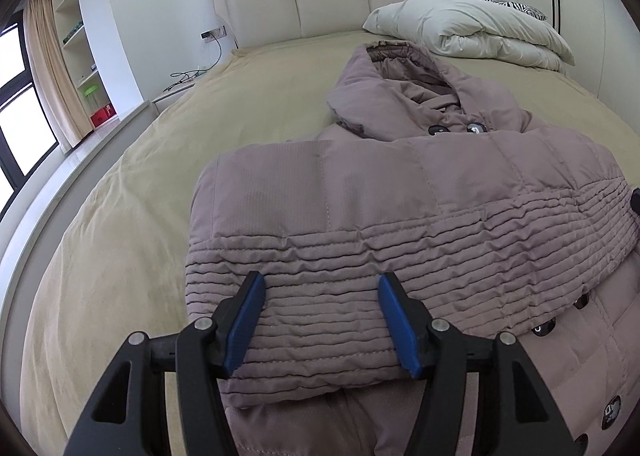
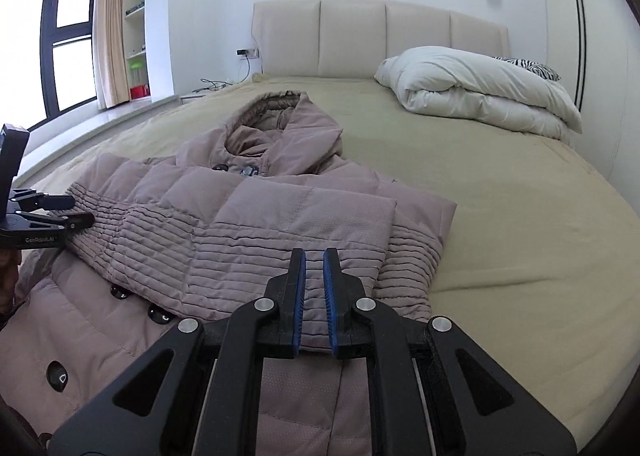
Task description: Fold large clothes
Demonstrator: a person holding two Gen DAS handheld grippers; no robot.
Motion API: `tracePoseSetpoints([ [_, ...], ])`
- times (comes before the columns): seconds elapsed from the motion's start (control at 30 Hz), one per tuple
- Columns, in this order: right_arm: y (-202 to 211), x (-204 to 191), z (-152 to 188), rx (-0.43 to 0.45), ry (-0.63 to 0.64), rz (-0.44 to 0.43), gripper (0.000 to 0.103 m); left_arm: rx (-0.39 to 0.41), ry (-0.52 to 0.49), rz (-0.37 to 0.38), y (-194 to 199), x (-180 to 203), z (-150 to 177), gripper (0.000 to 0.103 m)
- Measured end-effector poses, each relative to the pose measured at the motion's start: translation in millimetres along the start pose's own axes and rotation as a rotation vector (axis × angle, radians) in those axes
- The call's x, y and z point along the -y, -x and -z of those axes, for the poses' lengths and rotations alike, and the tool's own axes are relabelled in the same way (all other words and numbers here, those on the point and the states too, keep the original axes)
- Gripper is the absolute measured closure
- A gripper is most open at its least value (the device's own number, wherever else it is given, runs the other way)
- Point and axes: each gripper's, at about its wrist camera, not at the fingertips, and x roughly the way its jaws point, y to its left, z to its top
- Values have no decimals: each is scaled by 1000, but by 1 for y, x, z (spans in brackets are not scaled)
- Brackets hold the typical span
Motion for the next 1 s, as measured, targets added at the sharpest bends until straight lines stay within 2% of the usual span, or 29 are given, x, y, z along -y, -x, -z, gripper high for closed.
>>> tracePoseSetpoints([
  [0.1,-3,4,4,-63,-35,14,94,1,6,5,1,-1,2,40],
  [0.2,19,6,1,14,-59,117,94,4,9,7,0,-1,3,40],
  [0.23,26,7,0,35,-72,94,94,5,9,6,0,-1,3,40],
  [0.3,34,13,-4,34,-135,-49,94,6,11,9,0,-2,3,40],
  [0.33,36,12,-5,31,-140,-55,94,7,13,10,-1,-2,3,40],
  [0.37,40,8,-8,44,-115,-20,94,8,16,12,-1,-2,3,40],
  [0.47,61,-3,-14,166,-70,44,93,10,18,14,-2,-2,3,40],
  [0.5,69,-3,-16,201,-87,26,91,10,18,13,-1,-2,3,40],
  [0.53,77,-2,-17,238,-111,-1,71,9,18,14,-1,-3,3,40],
  [0.57,84,-2,-18,281,-137,-14,42,10,19,14,-2,-3,3,40],
  [0.6,88,-3,-21,321,-144,-13,3,10,21,14,-1,-3,4,40],
  [0.7,96,-19,-23,393,-38,64,0,10,23,16,-1,-3,4,40],
  [0.8,83,-24,-32,304,-13,27,0,9,25,18,0,-4,4,40],
  [0.9,49,-8,-40,113,-90,17,0,7,37,34,3,-7,4,40],
  [1.0,10,22,-45,-63,-256,-133,0,12,60,51,8,-12,5,40],
])
